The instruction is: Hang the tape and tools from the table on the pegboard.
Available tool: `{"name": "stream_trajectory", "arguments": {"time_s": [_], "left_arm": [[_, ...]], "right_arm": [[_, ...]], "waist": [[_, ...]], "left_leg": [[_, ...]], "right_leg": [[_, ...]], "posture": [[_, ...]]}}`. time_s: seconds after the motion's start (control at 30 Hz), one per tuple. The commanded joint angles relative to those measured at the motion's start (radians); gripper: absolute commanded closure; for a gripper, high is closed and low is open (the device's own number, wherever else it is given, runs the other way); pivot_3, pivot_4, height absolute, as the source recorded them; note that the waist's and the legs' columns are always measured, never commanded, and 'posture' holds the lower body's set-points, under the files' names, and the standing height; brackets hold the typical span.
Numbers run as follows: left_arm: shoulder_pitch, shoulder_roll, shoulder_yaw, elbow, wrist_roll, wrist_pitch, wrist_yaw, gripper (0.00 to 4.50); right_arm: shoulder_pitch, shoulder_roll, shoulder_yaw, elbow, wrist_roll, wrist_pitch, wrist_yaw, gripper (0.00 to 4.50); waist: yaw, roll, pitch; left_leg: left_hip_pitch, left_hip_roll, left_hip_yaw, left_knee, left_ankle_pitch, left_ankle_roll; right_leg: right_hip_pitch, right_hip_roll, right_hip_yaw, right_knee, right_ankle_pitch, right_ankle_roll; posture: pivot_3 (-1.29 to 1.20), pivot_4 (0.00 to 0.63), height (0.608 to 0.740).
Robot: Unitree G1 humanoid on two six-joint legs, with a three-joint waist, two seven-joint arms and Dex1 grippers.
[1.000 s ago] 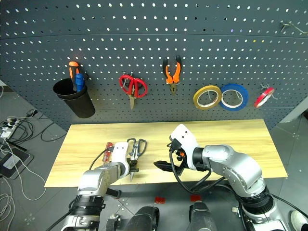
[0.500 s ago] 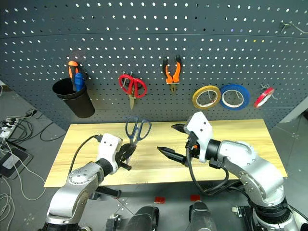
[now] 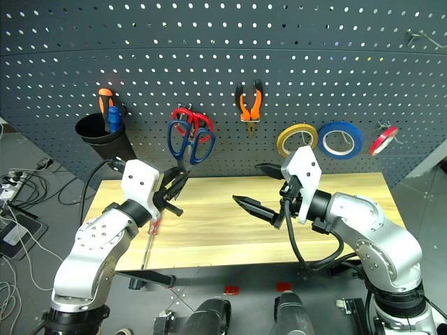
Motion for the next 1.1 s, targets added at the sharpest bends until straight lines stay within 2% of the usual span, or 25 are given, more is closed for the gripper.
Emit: {"name": "stream_trajectory", "arguments": {"time_s": [0.03,0.37,0.67,0.73,0.87,1.03,1.1], "left_arm": [[-0.054,0.008,0.008,0.020,0.013,-0.028,0.006,3.94],[-0.141,0.003,0.015,0.131,0.025,-0.037,0.022,3.94],[-0.198,-0.026,-0.012,0.229,0.029,0.037,0.040,3.94],[-0.198,-0.026,-0.007,0.227,0.033,0.050,0.045,3.21],[-0.166,-0.023,0.008,0.201,0.029,0.064,0.051,2.11],[-0.043,-0.019,0.052,0.148,-0.010,0.121,0.036,0.62],[0.007,-0.004,0.066,0.149,-0.021,0.136,0.018,0.62]], "right_arm": [[-0.025,-0.008,0.002,-0.011,-0.005,-0.033,-0.002,0.00],[-0.041,-0.015,0.020,0.000,-0.007,-0.045,0.003,0.00],[-0.064,-0.002,0.044,0.013,-0.014,-0.066,0.009,0.00],[-0.068,0.003,0.049,0.011,-0.020,-0.076,0.008,0.00],[-0.071,-0.002,0.072,0.002,-0.048,-0.110,0.019,0.00],[-0.049,-0.002,0.127,-0.014,-0.085,-0.145,0.022,0.00],[-0.035,0.002,0.145,-0.020,-0.092,-0.149,0.018,0.00]], "waist": [[0.000,0.000,0.000],[-0.001,0.000,0.000],[-0.001,0.000,0.000],[-0.002,0.000,0.000],[-0.002,0.000,0.000],[-0.006,0.000,0.000],[-0.005,0.000,0.000]], "left_leg": [[0.000,0.000,0.000,0.000,0.000,0.000],[0.000,0.000,0.000,0.000,0.000,-0.001],[0.000,0.000,0.000,0.001,0.001,-0.001],[0.000,0.000,0.000,0.001,0.001,-0.001],[0.000,0.000,0.000,0.000,0.001,-0.002],[0.000,0.001,0.000,0.000,0.002,-0.003],[0.000,0.001,0.000,0.000,0.001,-0.003]], "right_leg": [[0.000,0.000,0.000,0.000,0.000,0.000],[0.000,0.000,0.000,0.000,0.000,0.000],[0.000,0.000,0.000,0.001,0.000,0.000],[0.000,0.000,0.000,0.000,0.000,0.000],[0.000,0.000,0.000,0.000,0.000,0.000],[-0.001,0.000,0.001,0.000,0.000,0.000],[-0.001,0.001,0.000,0.001,0.000,0.000]], "posture": [[-0.04,0.201,0.740],[-0.05,0.203,0.740],[-0.04,0.206,0.740],[-0.04,0.206,0.740],[-0.05,0.208,0.740],[-0.04,0.213,0.740],[-0.04,0.217,0.740]]}}
